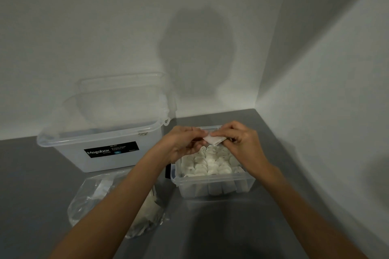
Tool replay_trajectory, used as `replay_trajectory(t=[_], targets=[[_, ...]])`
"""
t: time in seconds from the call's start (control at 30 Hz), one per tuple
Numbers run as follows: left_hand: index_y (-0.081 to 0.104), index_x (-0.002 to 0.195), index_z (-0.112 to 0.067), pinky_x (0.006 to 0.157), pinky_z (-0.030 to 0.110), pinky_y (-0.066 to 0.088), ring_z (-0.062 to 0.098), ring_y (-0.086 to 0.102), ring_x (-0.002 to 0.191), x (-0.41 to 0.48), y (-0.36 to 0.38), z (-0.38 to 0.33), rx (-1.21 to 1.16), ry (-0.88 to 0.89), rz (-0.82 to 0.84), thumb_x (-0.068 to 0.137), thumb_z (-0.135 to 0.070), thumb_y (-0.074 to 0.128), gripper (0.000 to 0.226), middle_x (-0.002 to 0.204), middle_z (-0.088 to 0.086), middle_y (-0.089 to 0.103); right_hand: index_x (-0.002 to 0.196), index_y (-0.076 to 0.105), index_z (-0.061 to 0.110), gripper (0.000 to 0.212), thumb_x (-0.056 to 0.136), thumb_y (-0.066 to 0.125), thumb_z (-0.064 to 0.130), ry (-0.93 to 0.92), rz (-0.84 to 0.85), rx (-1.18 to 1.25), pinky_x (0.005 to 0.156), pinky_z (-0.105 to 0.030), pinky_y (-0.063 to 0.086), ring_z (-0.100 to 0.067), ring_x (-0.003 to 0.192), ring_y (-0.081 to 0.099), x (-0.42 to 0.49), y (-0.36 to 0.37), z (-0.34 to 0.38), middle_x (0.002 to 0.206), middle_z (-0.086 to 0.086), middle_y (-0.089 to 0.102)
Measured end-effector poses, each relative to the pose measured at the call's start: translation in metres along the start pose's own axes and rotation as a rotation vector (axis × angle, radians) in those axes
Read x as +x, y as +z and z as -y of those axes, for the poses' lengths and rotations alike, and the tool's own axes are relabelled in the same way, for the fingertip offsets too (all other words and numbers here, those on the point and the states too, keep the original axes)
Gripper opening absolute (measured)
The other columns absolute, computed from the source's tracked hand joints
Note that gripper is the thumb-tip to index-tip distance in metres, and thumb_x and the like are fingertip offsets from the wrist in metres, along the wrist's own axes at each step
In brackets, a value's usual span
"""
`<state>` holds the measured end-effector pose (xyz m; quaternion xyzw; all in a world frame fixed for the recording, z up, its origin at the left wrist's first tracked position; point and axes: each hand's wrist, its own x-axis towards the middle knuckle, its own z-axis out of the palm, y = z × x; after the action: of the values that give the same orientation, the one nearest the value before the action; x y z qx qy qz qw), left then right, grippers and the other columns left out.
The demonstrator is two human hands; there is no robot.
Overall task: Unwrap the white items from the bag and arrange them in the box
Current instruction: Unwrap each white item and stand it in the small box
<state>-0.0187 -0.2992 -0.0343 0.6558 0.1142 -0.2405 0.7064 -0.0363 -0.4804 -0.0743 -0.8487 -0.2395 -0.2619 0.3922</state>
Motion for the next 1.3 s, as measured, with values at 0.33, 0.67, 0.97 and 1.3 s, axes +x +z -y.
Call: replay_trajectory(t=[0.33,0.67,0.97,1.3], targets=[[0.071,0.103,-0.008,0.072,0.020,0.056,0.010,0.069,0.076,-0.005,-0.009,-0.007,0.403,0.531,-0.085,0.077,-0.006,0.075,0.026,0.086,0.009,0.073,0.111,0.071,0.016,0.034,0.079,0.075,0.006,0.149,-0.039,-0.009,0.071,-0.004,0.043,0.009,0.075,0.056,0.002,-0.005,-0.007,0.088,0.010,0.061],[0.071,0.102,-0.012,0.079,0.009,0.050,-0.002,0.068,0.079,-0.004,-0.007,-0.005,0.691,0.833,-0.190,0.076,-0.008,0.076,0.027,0.082,-0.006,0.072,0.105,0.073,0.017,0.023,0.082,0.074,0.021,0.535,0.250,0.416,0.061,-0.024,0.057,-0.020,0.081,0.070,0.024,-0.017,0.004,0.087,-0.002,0.073],[0.065,0.095,-0.020,0.078,0.027,0.057,0.004,0.069,0.079,-0.008,-0.009,-0.005,0.750,0.864,-0.157,0.081,-0.027,0.073,0.018,0.094,-0.009,0.069,0.087,0.075,0.019,0.007,0.081,0.074,0.024,0.513,0.249,0.290,0.063,-0.036,0.057,-0.036,0.072,0.066,0.028,-0.006,0.003,0.075,-0.004,0.071],[0.074,0.088,-0.016,0.072,0.012,0.051,-0.001,0.063,0.074,0.004,-0.010,-0.004,0.951,0.880,-0.157,0.081,-0.026,0.073,0.012,0.080,-0.011,0.067,0.091,0.075,0.024,0.010,0.082,0.073,0.027,0.434,0.282,0.151,0.060,-0.032,0.057,-0.010,0.053,0.057,0.026,-0.002,-0.001,0.067,0.003,0.066]])
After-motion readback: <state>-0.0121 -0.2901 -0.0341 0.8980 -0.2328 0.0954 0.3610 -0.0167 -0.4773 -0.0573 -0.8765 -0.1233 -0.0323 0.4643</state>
